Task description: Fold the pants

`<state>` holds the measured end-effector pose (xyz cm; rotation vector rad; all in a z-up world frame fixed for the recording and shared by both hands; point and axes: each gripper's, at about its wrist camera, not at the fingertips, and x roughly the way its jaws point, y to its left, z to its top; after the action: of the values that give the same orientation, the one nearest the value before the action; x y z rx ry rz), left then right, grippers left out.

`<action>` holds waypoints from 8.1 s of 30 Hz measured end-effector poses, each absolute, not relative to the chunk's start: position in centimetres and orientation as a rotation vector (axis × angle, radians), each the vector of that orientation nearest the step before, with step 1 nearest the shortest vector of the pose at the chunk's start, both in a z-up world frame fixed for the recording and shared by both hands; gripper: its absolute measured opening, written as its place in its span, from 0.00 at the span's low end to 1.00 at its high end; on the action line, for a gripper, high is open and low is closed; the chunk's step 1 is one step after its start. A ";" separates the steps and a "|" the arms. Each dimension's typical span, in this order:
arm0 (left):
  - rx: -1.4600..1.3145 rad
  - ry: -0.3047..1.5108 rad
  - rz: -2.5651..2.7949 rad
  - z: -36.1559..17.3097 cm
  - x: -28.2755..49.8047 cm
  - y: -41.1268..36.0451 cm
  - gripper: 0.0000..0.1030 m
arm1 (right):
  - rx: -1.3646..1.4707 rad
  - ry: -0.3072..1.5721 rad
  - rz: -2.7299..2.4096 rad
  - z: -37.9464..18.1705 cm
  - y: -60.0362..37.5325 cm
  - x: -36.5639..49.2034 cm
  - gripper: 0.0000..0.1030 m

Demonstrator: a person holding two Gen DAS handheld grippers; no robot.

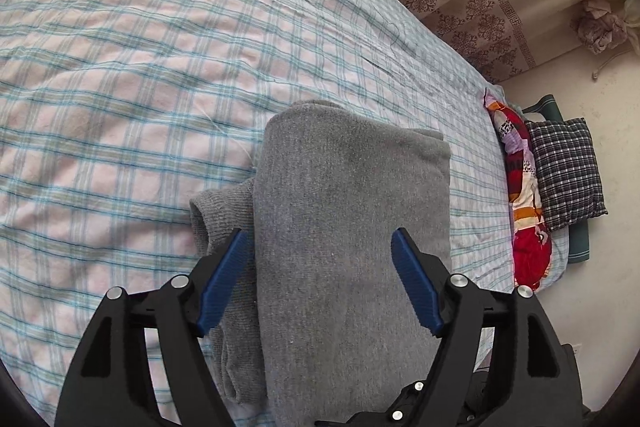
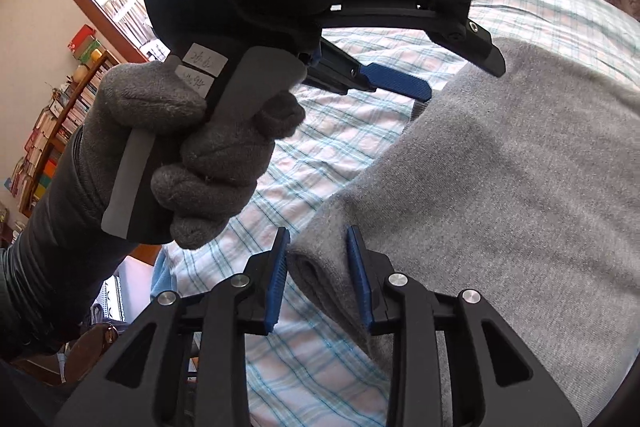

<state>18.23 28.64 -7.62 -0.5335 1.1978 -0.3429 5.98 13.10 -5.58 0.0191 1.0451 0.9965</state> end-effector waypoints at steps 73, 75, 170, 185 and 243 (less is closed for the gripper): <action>-0.200 0.933 -0.034 -5.2 14.9 23.8 0.89 | 0.015 0.889 0.504 -4.4 -1.8 14.5 0.42; -0.167 0.937 -0.018 -4.8 13.5 23.4 0.92 | 0.032 0.906 0.512 -4.8 -2.5 12.0 0.45; -0.534 1.171 -0.361 -13.9 15.6 29.1 0.74 | 0.422 1.149 0.511 -12.8 -5.6 16.1 0.74; -0.548 1.116 -0.425 -13.0 14.8 29.4 0.46 | 0.440 1.149 0.661 -12.8 -1.5 17.3 0.24; -0.041 1.088 -0.424 -9.4 31.4 -0.7 0.51 | 0.213 0.774 0.062 -3.9 -28.0 21.2 0.46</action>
<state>31.44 -0.65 -9.39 -0.0411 1.0884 -0.4243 21.24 -28.04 -3.87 0.2132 0.7744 0.0621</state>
